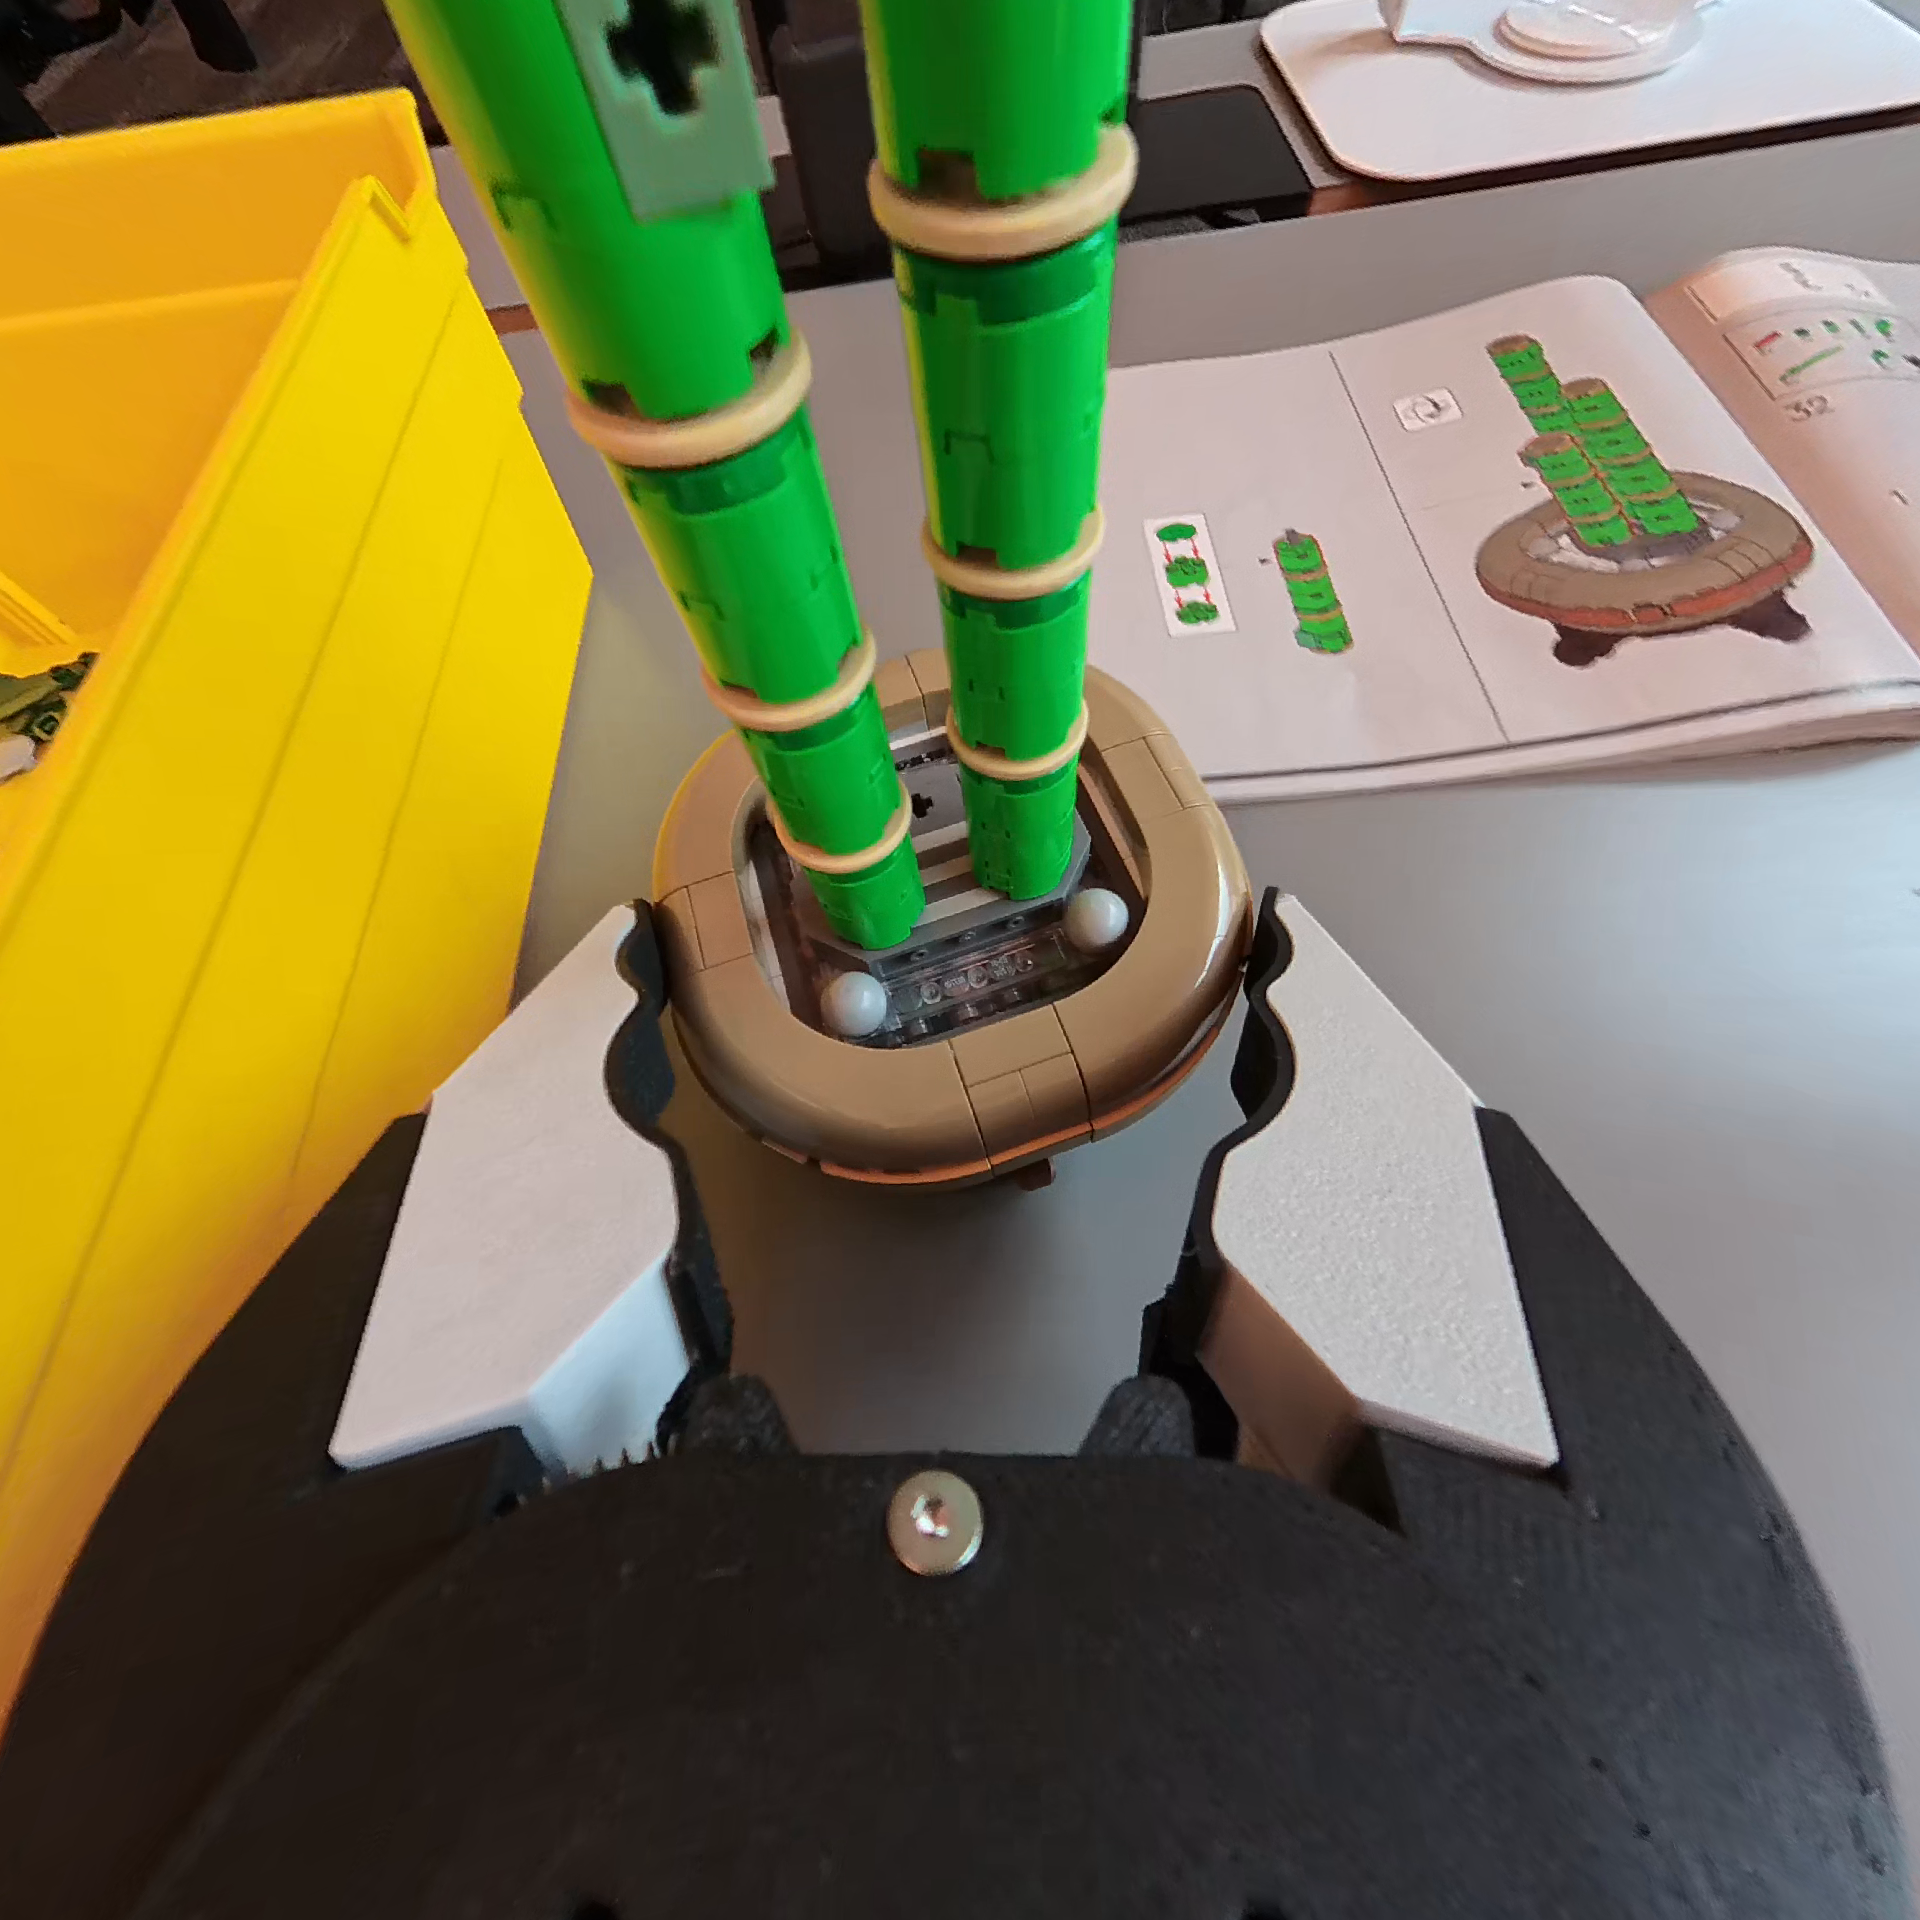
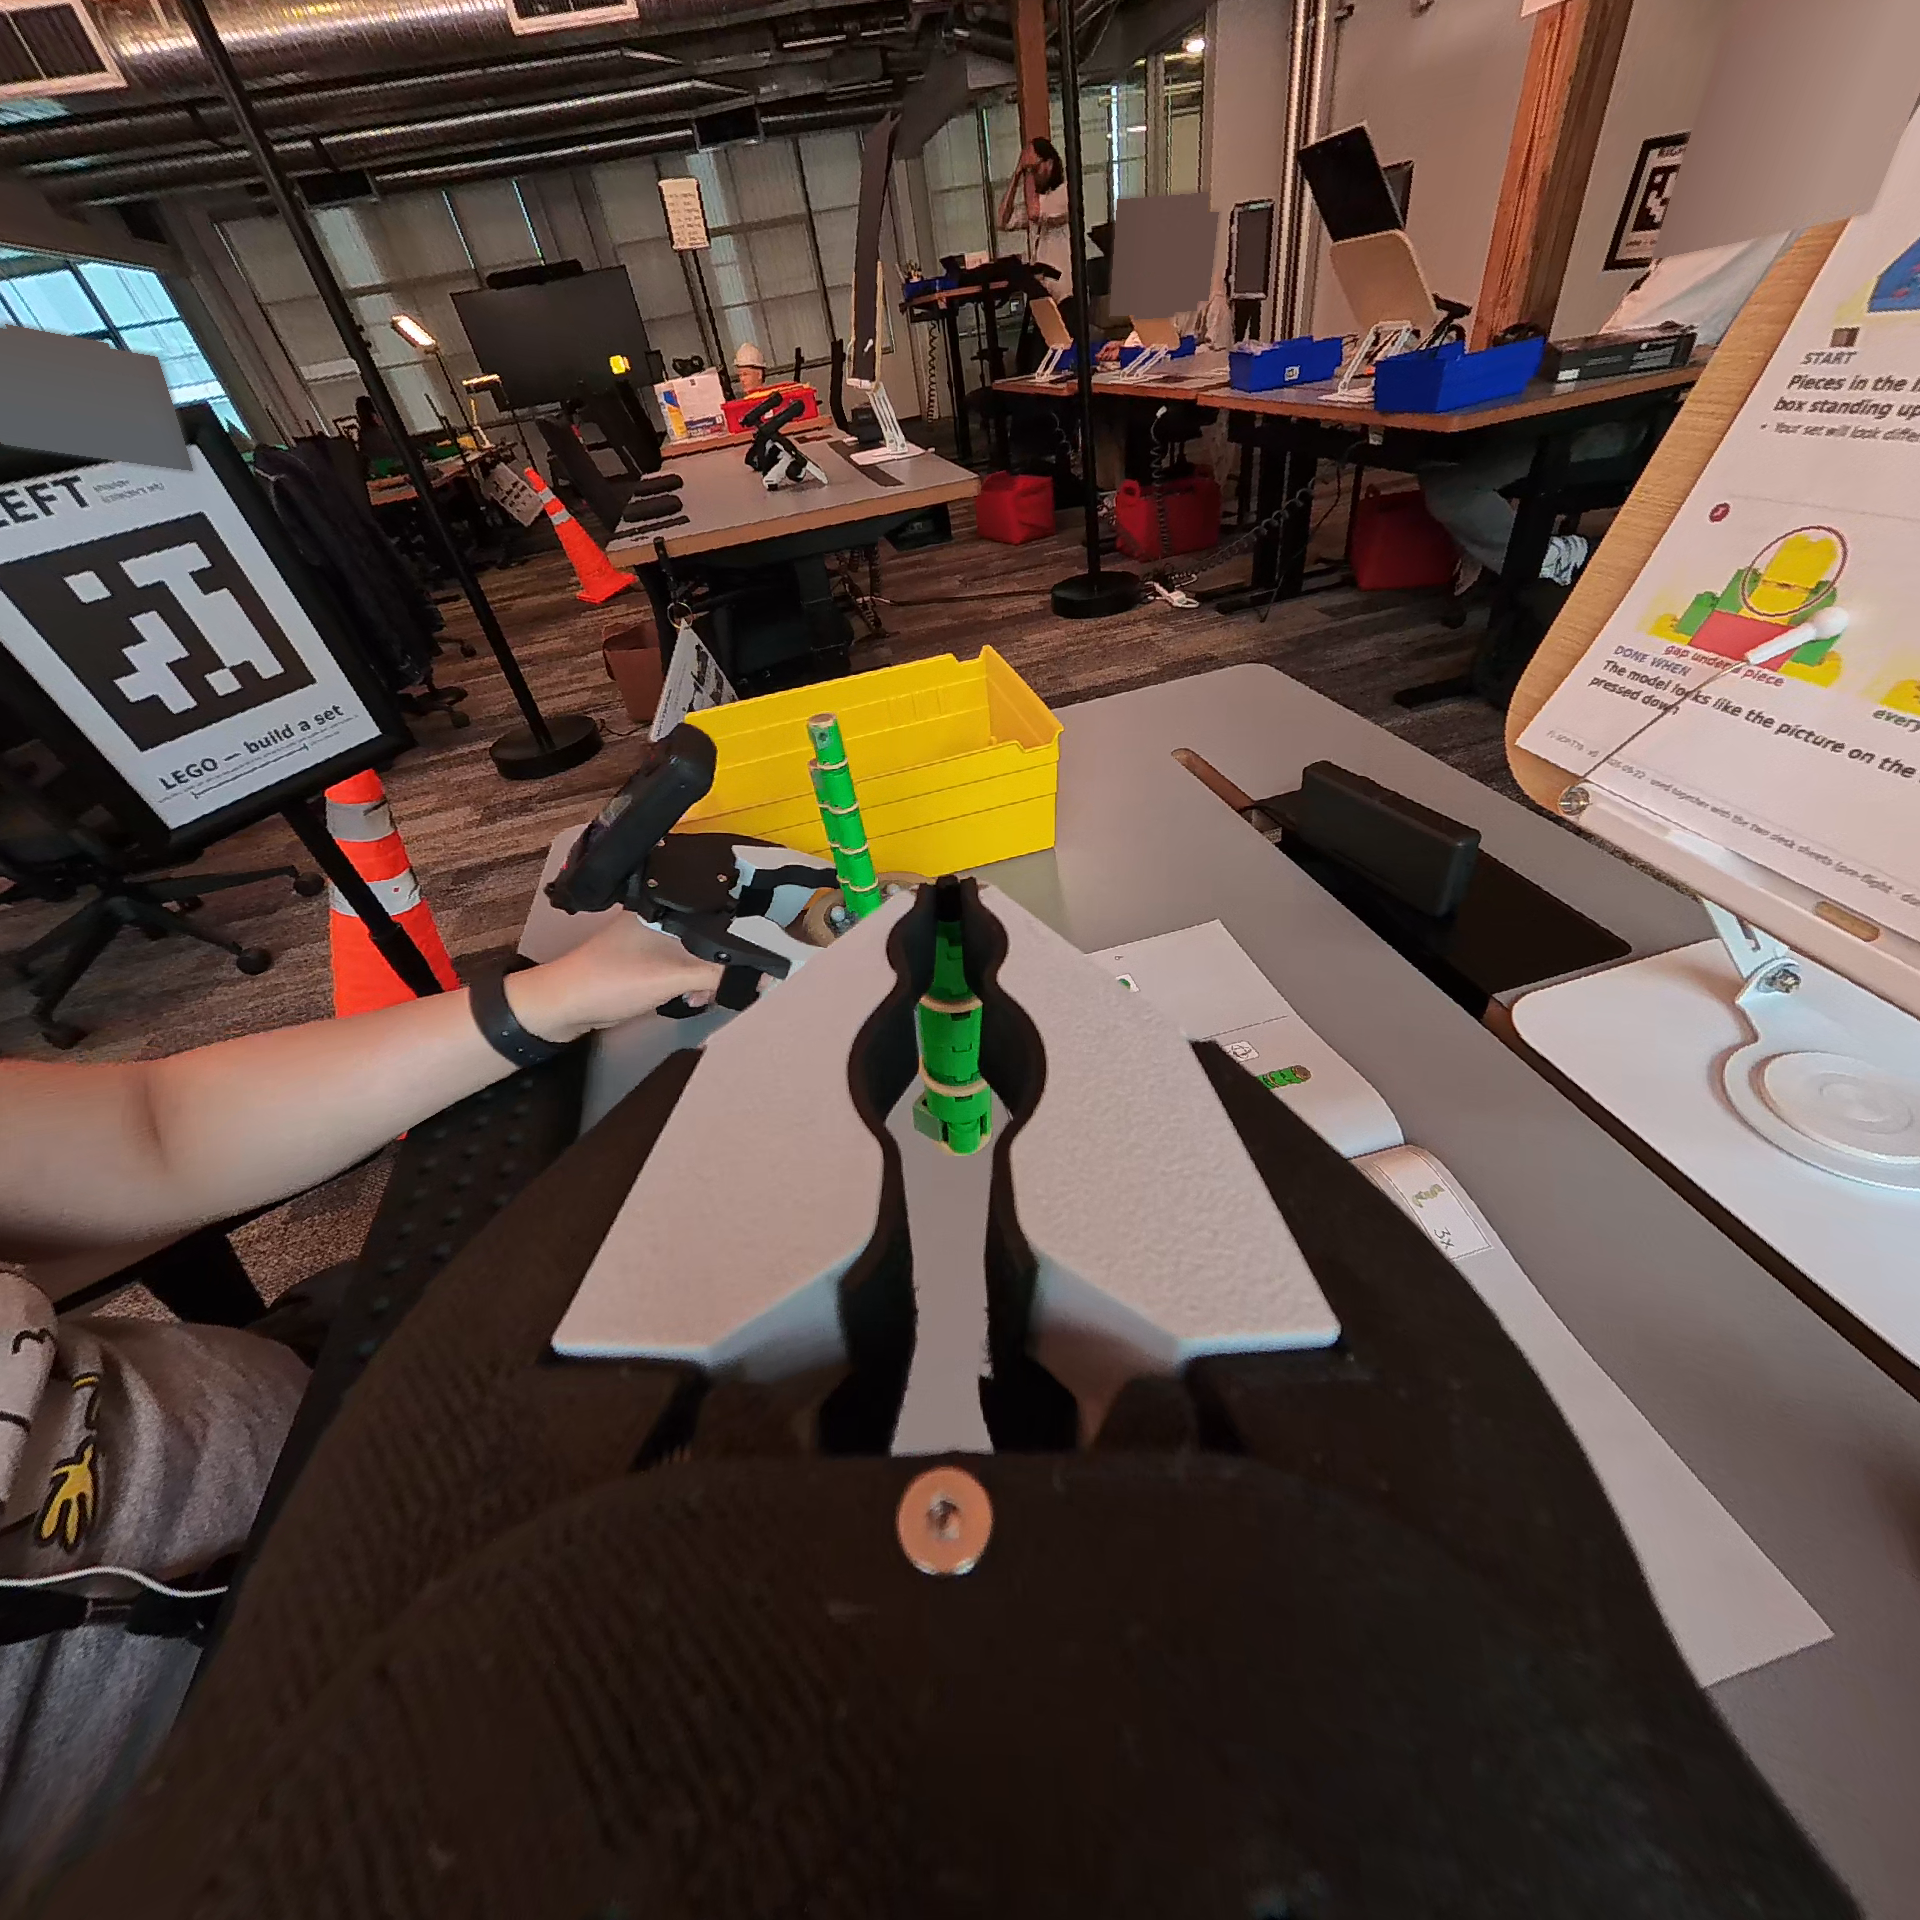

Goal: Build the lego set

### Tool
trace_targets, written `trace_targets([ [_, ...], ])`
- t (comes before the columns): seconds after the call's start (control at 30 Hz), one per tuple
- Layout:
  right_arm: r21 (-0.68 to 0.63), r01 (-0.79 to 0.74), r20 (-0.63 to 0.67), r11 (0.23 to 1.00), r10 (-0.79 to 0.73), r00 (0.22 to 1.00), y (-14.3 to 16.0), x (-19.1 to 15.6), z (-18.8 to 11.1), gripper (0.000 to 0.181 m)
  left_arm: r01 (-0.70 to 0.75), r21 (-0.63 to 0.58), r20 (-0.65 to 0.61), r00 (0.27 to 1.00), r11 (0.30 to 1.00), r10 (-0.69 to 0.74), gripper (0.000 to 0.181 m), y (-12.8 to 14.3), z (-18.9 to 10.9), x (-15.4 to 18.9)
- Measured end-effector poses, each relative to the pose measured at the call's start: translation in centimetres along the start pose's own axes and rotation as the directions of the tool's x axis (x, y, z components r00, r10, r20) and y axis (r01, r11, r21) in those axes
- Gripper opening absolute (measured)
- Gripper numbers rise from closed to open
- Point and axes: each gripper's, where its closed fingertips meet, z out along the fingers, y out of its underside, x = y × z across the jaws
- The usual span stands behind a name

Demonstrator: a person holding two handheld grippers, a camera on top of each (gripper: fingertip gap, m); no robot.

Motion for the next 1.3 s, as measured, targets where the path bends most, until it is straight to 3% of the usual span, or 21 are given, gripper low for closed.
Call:
trace_targets([
  [0.7, -0.052, -0.007, 0.001, 0.999, 0.007, 1.0, 1.2, 0.2, 1.2, 0.003, -0.046, -0.004, -0.072, 0.996, 0.999, 0.046, 0.11, 1.9, -3.8, 4.6],
  [1.3, -0.118, -0.002, 0.036, 0.993, 0.007, 0.999, 2.6, -0.6, 3.2, 0.003, -0.166, -0.012, -0.048, 0.985, 0.986, 0.165, 0.113, 2.6, -3.7, 5.6],
])
